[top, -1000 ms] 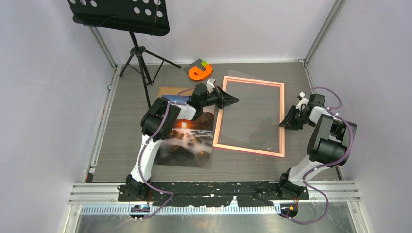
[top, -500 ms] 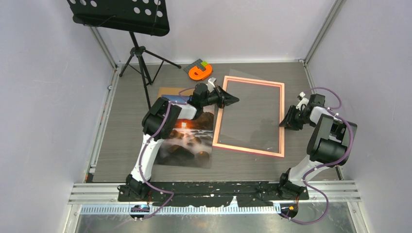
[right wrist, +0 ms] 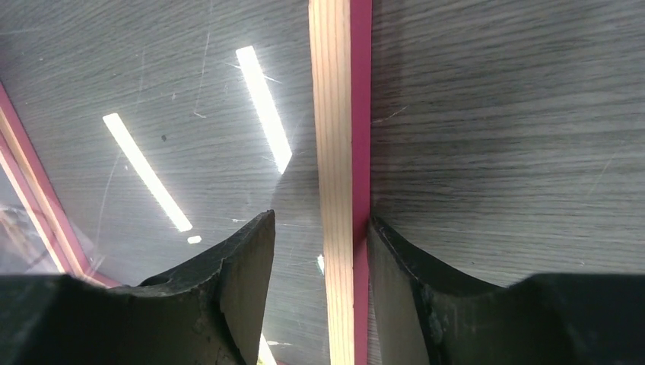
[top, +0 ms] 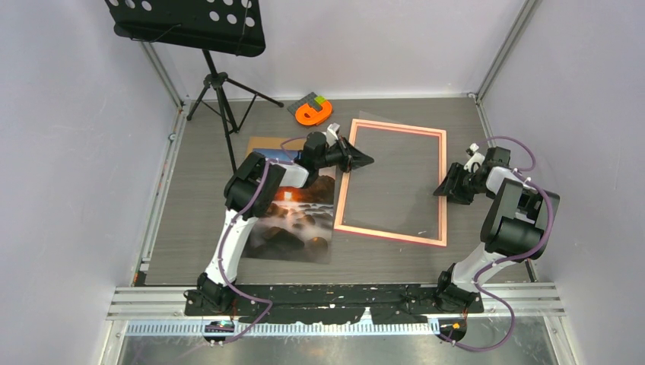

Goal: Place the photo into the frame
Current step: Place the photo frame item in the photo frame.

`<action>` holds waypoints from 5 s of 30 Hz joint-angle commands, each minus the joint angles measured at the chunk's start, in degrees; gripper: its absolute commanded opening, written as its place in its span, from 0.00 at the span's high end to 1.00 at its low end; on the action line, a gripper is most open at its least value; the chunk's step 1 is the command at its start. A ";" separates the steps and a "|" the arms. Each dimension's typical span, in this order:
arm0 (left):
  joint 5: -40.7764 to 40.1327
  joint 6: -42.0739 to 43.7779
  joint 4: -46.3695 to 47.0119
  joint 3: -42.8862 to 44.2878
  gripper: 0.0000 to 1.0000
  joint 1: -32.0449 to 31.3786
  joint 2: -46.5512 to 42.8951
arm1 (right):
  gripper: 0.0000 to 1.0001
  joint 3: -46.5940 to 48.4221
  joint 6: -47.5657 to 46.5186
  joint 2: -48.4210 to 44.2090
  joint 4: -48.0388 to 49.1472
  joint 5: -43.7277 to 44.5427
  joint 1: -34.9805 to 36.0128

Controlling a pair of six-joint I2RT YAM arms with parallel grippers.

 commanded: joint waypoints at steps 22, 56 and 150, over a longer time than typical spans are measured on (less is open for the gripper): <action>1.34 10.81 -9.14 3.55 1.00 -0.49 1.15 | 0.45 1.26 -0.13 -0.87 -0.08 -2.47 -0.25; -0.71 20.19 -25.48 7.08 1.00 -0.92 1.28 | 0.38 2.76 -1.52 -1.23 -1.67 -1.68 0.94; -1.13 20.65 -27.38 7.29 0.95 -0.69 0.95 | 0.30 23.45 -9.99 15.47 0.54 19.56 37.35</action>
